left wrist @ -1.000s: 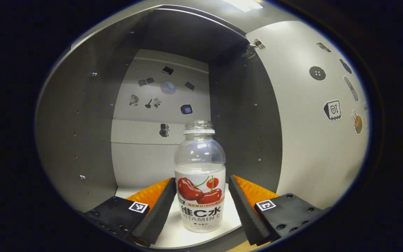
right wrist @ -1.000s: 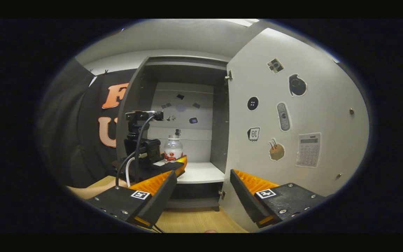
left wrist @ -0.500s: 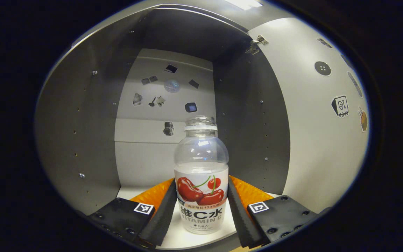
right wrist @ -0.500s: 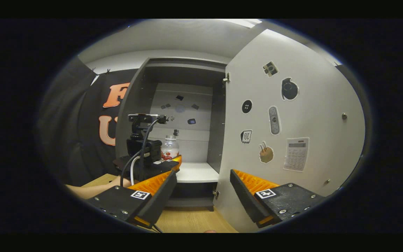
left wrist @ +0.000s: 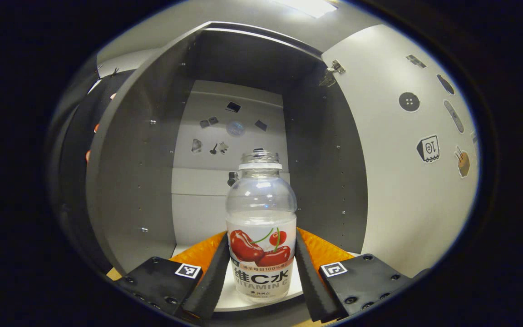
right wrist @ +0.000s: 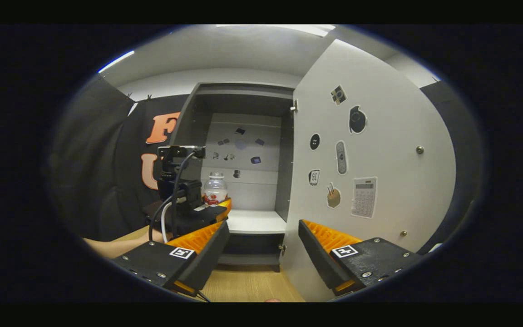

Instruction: Open the cabinet door with the right hand, grasp the bottle in the cabinet with the left hand and place it on the coaster, then close the cabinet door with the right hand.

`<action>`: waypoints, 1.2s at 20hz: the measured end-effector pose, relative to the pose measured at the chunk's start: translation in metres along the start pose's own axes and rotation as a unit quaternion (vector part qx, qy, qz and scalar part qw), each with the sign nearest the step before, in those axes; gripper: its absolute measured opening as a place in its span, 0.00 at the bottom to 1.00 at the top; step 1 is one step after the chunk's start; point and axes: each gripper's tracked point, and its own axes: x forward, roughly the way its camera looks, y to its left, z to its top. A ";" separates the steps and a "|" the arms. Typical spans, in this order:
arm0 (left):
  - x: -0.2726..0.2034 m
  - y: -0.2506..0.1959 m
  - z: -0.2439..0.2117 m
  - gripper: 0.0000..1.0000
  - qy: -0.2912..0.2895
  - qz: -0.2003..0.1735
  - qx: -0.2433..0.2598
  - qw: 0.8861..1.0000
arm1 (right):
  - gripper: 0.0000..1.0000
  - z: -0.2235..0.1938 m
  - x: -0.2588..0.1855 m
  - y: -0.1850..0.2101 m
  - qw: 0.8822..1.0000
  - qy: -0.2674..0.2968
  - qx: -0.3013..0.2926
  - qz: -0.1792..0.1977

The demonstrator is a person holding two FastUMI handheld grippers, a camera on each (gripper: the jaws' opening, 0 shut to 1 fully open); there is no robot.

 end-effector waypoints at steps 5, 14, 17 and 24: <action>-0.061 -0.005 0.012 0.81 -0.003 0.023 0.011 1.000 | 0.94 0.001 -0.034 0.002 0.999 -0.001 0.006 0.036; -0.180 -0.015 0.024 0.82 -0.004 0.075 0.042 0.996 | 0.94 -0.003 -0.089 0.006 0.995 -0.009 0.001 0.097; -0.207 -0.015 0.018 0.81 -0.005 0.080 0.056 0.995 | 0.94 -0.006 -0.092 0.011 0.994 -0.001 0.019 0.107; -0.257 0.011 -0.008 0.81 -0.023 0.100 0.045 0.994 | 0.94 -0.007 -0.078 0.030 0.994 -0.005 0.040 0.104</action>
